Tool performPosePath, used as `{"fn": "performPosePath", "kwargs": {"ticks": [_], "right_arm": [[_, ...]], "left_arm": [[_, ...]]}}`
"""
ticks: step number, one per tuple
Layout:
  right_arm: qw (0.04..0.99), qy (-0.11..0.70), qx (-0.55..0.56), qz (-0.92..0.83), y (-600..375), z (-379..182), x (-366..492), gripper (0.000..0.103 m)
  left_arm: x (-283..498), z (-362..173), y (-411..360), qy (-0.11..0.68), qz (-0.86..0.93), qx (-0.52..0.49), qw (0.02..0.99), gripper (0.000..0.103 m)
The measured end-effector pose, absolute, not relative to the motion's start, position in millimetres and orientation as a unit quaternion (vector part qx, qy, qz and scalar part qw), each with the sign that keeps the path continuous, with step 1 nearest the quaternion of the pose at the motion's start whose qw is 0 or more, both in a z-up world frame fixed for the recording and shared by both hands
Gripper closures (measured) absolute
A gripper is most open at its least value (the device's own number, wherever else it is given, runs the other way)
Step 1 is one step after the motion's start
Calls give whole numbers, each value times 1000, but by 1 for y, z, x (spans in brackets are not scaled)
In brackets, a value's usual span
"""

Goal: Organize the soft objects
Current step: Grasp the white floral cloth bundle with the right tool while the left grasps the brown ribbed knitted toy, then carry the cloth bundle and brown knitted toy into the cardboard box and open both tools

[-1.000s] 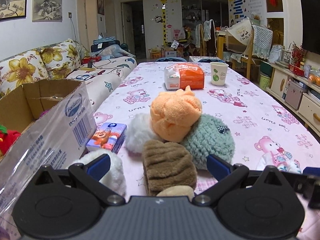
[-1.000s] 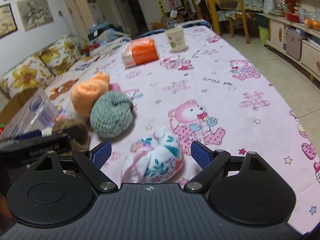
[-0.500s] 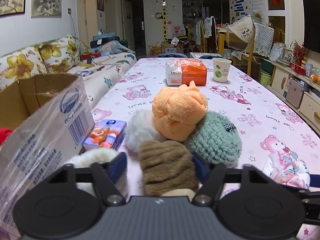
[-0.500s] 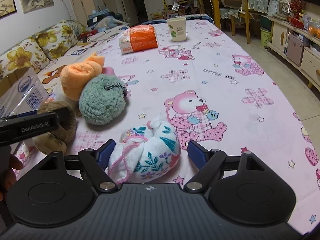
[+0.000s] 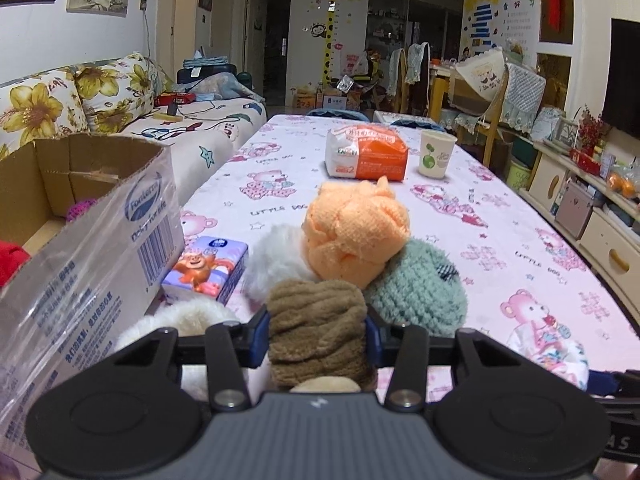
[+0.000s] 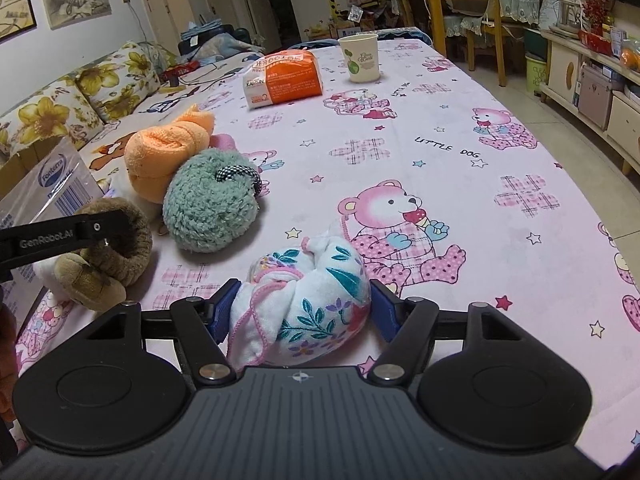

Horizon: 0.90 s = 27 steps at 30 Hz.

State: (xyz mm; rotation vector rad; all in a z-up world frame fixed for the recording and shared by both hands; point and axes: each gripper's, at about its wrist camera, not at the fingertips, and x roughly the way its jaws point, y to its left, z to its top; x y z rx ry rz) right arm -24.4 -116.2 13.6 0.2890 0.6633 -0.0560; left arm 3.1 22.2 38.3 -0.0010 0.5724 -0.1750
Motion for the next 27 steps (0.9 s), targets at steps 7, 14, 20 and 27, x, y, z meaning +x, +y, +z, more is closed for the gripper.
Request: {"fn": "performPosePath", "kwargs": {"ticks": [7, 14, 20, 27], "right_arm": [[939, 314, 138, -28, -113, 20, -25, 19], [945, 297, 135, -26, -107, 29, -25, 19], [950, 285, 128, -19, -99, 36, -22, 19], [957, 268, 111, -6, -86, 46, -18, 19]], "left_arm": [[-4, 50, 28, 267, -100, -18, 958, 58], [-9, 63, 39, 249, -110, -35, 962, 58], [-14, 73, 47, 229, -113, -45, 966, 58], [-19, 85, 59, 204, -110, -57, 971, 58]]}}
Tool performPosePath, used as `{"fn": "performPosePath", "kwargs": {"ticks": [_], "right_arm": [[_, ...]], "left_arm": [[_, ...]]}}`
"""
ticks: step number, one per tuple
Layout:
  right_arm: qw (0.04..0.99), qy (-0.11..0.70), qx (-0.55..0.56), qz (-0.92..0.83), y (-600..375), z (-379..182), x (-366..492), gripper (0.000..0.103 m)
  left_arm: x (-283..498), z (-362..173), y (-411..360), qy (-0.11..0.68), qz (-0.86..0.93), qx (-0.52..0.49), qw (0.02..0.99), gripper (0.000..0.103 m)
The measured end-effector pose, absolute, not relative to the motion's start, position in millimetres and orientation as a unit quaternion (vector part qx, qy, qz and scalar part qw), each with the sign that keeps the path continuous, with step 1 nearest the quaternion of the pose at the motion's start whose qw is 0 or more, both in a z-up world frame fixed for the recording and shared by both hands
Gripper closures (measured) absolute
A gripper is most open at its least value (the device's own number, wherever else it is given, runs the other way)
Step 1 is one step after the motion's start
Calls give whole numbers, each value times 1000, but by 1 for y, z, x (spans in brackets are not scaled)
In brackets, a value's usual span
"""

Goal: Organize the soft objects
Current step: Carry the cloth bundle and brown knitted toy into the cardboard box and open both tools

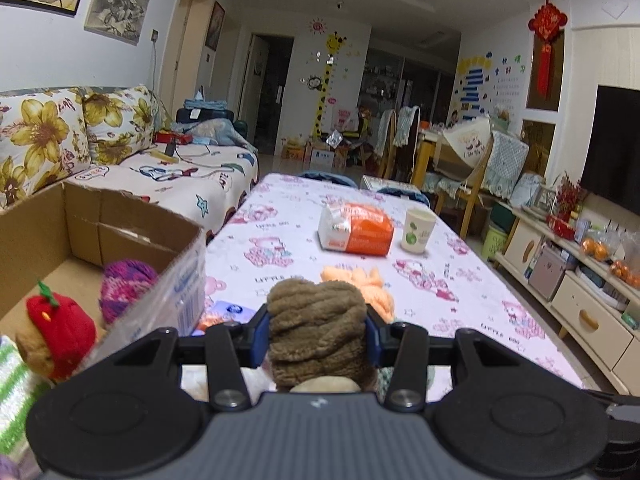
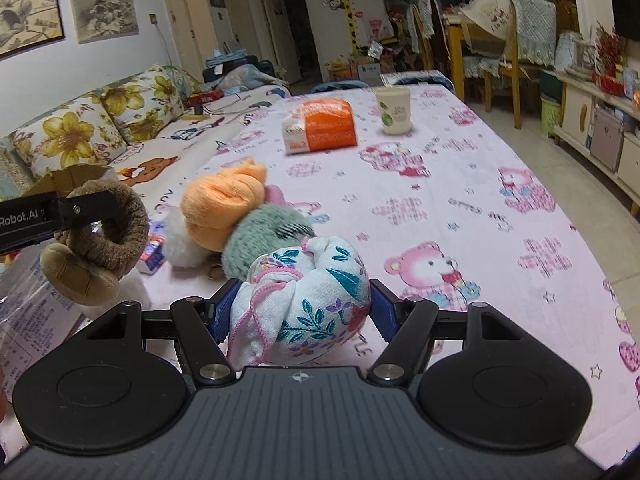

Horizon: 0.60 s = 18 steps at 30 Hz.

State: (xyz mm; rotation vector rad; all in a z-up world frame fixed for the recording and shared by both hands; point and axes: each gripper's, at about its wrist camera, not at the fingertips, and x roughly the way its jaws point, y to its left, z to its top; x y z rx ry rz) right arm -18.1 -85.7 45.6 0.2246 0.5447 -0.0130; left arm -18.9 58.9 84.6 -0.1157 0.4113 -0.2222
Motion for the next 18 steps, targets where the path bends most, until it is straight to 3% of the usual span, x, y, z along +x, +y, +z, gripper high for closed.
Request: {"fn": "performPosePath", "kwargs": {"ticks": [18], "right_arm": [[964, 236, 100, 75, -45, 70, -11, 19]], "left_arm": [[-35, 109, 107, 144, -88, -105, 980, 58]]}}
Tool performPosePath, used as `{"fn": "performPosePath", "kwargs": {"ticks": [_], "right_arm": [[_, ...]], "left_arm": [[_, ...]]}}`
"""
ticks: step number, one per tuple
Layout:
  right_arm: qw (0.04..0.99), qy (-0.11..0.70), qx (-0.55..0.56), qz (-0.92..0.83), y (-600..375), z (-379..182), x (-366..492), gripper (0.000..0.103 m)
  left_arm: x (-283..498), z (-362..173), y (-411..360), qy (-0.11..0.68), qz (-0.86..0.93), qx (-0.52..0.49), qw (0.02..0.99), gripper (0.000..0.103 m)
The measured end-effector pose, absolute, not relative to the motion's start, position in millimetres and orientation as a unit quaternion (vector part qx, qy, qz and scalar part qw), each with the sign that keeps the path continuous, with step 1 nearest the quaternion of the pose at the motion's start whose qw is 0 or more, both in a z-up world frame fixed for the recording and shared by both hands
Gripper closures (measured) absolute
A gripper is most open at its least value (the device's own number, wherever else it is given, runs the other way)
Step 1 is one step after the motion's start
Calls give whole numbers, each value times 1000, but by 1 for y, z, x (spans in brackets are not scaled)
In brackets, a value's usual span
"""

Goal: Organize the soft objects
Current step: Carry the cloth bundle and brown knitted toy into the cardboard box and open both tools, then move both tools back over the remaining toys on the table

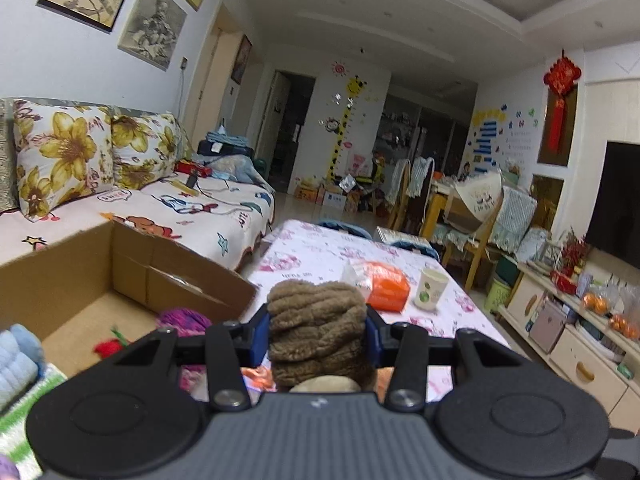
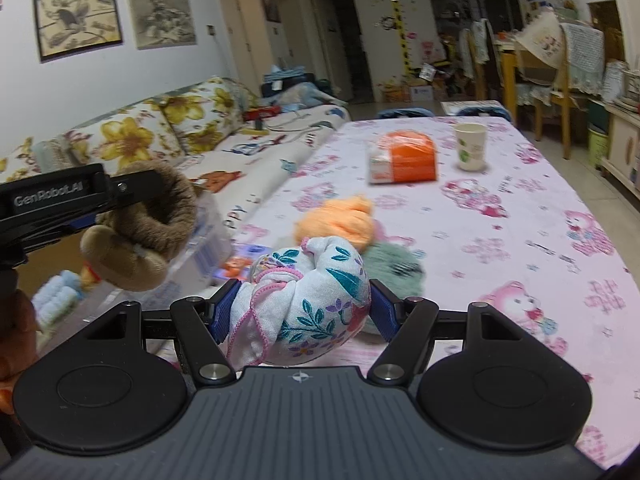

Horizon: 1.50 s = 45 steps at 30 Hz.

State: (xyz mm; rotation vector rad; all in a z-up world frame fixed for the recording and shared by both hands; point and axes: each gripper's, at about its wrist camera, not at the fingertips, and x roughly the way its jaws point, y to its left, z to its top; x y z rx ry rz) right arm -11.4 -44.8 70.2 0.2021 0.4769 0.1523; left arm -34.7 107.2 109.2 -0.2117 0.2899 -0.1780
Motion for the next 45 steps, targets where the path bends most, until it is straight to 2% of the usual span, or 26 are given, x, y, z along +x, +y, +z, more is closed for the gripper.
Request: {"fn": "performPosePath", "kwargs": {"ticks": [14, 31, 32, 33, 36, 39, 41, 45], "right_arm": [[958, 212, 67, 179, 3, 88, 6, 18], [931, 227, -19, 286, 64, 90, 15, 17], [928, 231, -24, 292, 67, 88, 16, 12], [927, 233, -28, 294, 68, 87, 16, 0], [924, 238, -28, 298, 63, 90, 15, 2], [925, 243, -5, 294, 52, 96, 14, 1], [929, 240, 5, 283, 42, 101, 11, 0], [943, 230, 19, 240, 16, 109, 2, 0]], "left_arm": [[-40, 120, 166, 115, -18, -143, 983, 58], [-18, 103, 243, 150, 59, -189, 969, 57], [-18, 102, 245, 153, 62, -191, 968, 57], [-17, 101, 247, 156, 65, -192, 967, 57], [-14, 98, 250, 162, 76, -192, 965, 57], [-14, 99, 250, 162, 80, -189, 965, 45], [-16, 101, 247, 158, 80, -185, 967, 33], [-17, 103, 241, 150, 78, -173, 970, 21]]}}
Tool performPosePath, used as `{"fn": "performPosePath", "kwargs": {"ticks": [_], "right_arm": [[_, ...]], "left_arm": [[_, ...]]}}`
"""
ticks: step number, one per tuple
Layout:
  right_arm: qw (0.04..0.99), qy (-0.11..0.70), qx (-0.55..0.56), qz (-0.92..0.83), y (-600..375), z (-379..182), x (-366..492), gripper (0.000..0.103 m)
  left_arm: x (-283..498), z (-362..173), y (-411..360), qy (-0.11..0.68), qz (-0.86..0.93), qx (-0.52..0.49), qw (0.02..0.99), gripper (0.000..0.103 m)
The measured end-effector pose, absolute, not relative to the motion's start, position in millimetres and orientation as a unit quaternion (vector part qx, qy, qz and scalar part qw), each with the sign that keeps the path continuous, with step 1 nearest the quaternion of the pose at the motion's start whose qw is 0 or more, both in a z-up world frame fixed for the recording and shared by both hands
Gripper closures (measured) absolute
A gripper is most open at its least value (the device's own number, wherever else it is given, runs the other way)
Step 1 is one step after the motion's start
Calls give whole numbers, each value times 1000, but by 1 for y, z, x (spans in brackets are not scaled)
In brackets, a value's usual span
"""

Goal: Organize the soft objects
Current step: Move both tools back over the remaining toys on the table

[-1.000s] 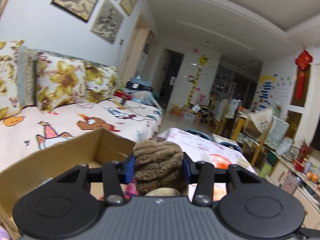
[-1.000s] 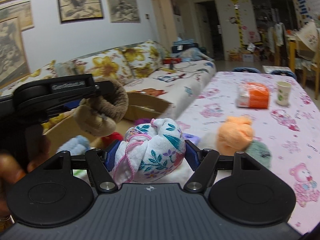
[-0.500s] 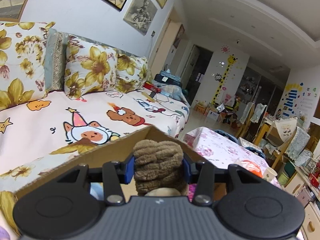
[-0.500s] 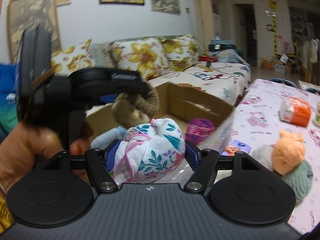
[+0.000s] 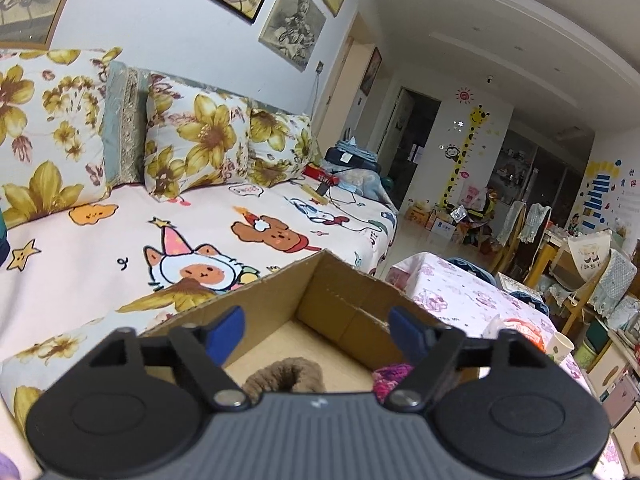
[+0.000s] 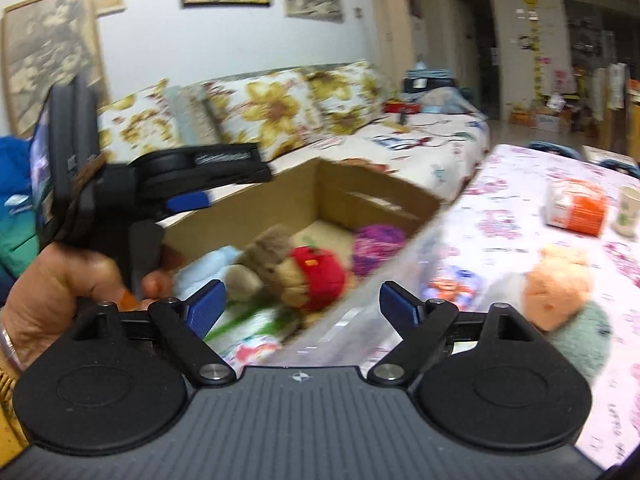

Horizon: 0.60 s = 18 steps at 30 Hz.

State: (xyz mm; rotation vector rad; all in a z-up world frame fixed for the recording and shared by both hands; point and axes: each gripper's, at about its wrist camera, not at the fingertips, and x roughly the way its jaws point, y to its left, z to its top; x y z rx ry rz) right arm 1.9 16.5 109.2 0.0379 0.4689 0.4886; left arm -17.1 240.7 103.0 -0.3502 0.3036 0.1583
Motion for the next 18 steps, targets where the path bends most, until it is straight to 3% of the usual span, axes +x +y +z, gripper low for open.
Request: {"fn": "performPosePath", "kwargs": {"ticks": [3, 5, 18], "right_arm": [[952, 227, 39, 201, -5, 113, -2, 0], [957, 224, 54, 179, -19, 113, -6, 0], [967, 206, 101, 109, -56, 100, -17, 0]], "left_arm": [[-17, 104, 236, 149, 73, -168, 972, 17], [-17, 104, 231, 147, 71, -162, 973, 9], [-15, 107, 199, 140, 36, -123, 982, 1]]}}
